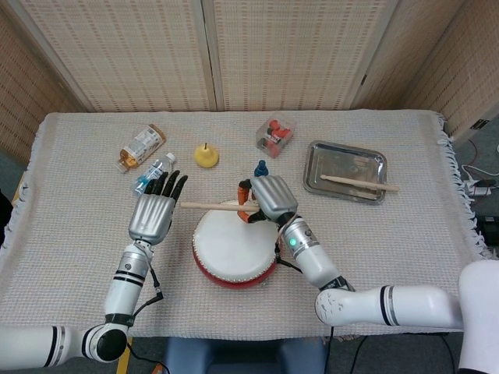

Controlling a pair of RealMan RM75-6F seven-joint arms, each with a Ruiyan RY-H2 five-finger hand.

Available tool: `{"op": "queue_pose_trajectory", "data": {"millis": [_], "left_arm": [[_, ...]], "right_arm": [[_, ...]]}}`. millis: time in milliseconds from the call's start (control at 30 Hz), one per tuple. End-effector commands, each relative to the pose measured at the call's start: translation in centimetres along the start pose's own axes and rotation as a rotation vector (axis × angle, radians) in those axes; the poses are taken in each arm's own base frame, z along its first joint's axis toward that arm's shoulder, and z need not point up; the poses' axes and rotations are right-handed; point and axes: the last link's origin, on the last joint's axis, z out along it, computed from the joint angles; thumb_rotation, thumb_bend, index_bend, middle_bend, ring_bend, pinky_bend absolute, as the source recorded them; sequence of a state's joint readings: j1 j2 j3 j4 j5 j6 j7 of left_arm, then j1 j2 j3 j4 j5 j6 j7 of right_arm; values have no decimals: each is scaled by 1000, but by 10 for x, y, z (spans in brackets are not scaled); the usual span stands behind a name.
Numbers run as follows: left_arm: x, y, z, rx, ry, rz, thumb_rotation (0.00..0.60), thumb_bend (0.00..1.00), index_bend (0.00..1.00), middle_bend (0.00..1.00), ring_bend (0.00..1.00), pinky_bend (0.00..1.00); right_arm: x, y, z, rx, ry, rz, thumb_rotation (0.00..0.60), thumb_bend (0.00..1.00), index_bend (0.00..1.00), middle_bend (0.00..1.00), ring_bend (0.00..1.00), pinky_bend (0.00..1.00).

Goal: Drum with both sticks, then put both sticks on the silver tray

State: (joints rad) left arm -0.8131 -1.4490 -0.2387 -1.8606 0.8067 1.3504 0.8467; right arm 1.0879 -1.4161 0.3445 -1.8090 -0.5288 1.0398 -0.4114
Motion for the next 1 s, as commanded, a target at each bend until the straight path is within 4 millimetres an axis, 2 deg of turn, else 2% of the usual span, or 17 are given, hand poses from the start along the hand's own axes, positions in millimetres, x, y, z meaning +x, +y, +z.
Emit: {"op": "queue_pose_trajectory", "data": {"millis": [33, 167, 300, 400, 500, 600, 733, 1000], "left_arm": [[0, -11, 1, 28, 2, -9, 600, 271, 0, 0, 0, 136], [1, -26, 1, 63, 17, -20, 600, 271, 0, 0, 0, 136], [3, -43, -3, 93, 37, -13, 600, 271, 0, 0, 0, 137], [3, -54, -7, 111, 48, -12, 600, 271, 0, 0, 0, 137], [3, -64, -12, 127, 55, -24, 600, 271, 0, 0, 0, 137], [3, -70, -15, 139, 66, -34, 600, 269, 0, 0, 0, 138], [3, -76, -20, 150, 72, -51, 600, 266, 0, 0, 0, 139], [-3, -91, -28, 188, 54, -59, 600, 268, 0, 0, 0, 139]], "right_arm": [[19, 21, -18, -31, 25, 13, 600, 679, 868, 494, 477, 395], [42, 47, -37, -67, 72, 23, 600, 681, 870, 496, 480, 395], [62, 83, -57, -135, 110, 51, 600, 682, 876, 502, 490, 395], [70, 115, -66, -197, 123, 34, 600, 684, 876, 502, 490, 395], [70, 148, -71, -254, 109, 14, 600, 691, 876, 502, 490, 395], [68, 176, -68, -293, 100, -8, 600, 699, 875, 502, 490, 395], [62, 211, -53, -327, 88, -23, 600, 703, 873, 502, 483, 394], [52, 255, -19, -370, 68, -51, 600, 708, 866, 502, 465, 385]]}}
